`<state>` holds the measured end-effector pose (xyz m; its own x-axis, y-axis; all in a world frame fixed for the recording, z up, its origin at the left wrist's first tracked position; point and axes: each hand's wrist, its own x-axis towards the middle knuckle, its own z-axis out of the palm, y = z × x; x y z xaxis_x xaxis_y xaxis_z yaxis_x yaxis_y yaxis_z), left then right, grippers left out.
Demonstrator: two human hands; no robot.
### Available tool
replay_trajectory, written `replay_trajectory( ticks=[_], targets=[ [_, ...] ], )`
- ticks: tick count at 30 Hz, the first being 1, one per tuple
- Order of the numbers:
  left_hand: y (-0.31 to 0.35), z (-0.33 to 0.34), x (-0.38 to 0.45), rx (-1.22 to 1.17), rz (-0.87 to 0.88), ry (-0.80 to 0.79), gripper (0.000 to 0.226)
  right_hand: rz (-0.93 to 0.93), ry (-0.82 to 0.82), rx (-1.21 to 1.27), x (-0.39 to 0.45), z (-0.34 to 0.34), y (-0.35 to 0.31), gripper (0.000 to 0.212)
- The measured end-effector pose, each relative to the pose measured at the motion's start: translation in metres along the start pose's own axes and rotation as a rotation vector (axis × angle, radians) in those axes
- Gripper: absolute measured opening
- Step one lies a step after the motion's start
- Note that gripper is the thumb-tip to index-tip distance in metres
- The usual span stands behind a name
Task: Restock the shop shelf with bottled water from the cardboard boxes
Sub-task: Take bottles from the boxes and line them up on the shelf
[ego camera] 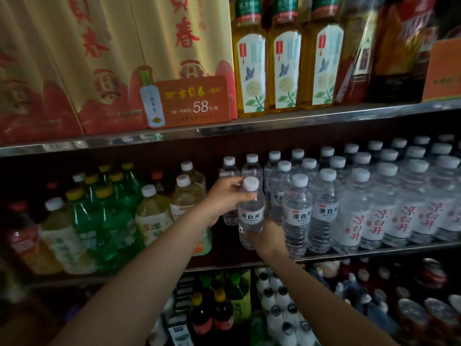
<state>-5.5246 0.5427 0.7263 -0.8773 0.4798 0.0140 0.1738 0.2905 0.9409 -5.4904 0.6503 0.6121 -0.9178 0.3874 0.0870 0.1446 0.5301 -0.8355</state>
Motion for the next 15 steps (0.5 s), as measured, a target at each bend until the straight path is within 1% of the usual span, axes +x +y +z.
replay_trajectory(
  ticks=[2, 4, 8, 11, 15],
  targets=[
    [-0.013, 0.000, 0.012, -0.001, -0.026, 0.034, 0.042, 0.056, 0.054, -0.037, 0.005, 0.014, 0.005, 0.029],
    [-0.018, -0.004, 0.023, -0.041, -0.032, 0.073, 0.041, 0.076, 0.099, -0.068, 0.010, 0.023, 0.003, 0.036],
    [-0.021, -0.004, 0.044, -0.112, -0.017, 0.131, 0.036, 0.026, 0.153, -0.251, 0.016, 0.037, 0.003, 0.049],
    [-0.020, 0.004, 0.059, -0.082, 0.021, 0.130, 0.028, 0.014, 0.178, -0.321, 0.023, 0.038, 0.009, 0.050],
    [-0.019, 0.012, 0.073, -0.044, 0.030, 0.168, 0.034, 0.009, 0.234, -0.473, 0.031, 0.039, 0.014, 0.066]
  ],
)
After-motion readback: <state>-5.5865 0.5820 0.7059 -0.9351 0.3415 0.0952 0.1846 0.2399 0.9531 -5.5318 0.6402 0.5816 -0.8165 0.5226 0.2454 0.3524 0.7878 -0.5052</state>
